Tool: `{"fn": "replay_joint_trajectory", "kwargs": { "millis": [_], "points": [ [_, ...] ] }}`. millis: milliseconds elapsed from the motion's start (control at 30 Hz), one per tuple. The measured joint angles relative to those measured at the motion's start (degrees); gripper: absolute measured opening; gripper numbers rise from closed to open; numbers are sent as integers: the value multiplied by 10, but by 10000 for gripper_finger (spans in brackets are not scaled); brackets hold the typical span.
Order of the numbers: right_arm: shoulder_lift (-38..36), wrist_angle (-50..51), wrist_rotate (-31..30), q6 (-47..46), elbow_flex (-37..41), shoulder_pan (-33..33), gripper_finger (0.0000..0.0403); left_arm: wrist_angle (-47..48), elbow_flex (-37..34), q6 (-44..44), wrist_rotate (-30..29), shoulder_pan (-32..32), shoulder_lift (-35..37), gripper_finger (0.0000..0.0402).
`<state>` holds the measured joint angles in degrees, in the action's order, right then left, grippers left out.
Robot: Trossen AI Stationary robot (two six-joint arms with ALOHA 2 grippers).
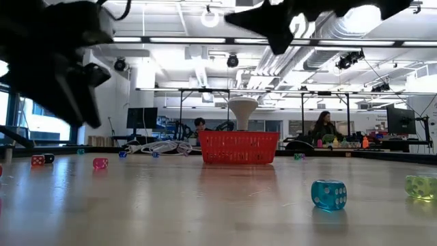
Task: Pick & Place Dice
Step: Put the pink dice into the bin
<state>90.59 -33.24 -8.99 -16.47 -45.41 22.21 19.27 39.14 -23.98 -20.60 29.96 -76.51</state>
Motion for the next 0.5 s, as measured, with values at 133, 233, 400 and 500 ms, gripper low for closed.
{"fn": "replay_joint_trajectory", "kwargs": {
  "millis": [133,233,400,500],
  "points": [
    [0,0,0,2,0,33,270,-2,-8,-33,-58,13,-9,156],
    [3,-8,0,8,0,49,270,-4,-12,-50,-83,20,-13,156],
    [3,-15,0,26,0,60,270,-5,-31,-69,-83,20,-13,156],
    [3,-23,0,26,0,60,270,-21,-48,-75,-82,11,-18,156]
  ]
}}
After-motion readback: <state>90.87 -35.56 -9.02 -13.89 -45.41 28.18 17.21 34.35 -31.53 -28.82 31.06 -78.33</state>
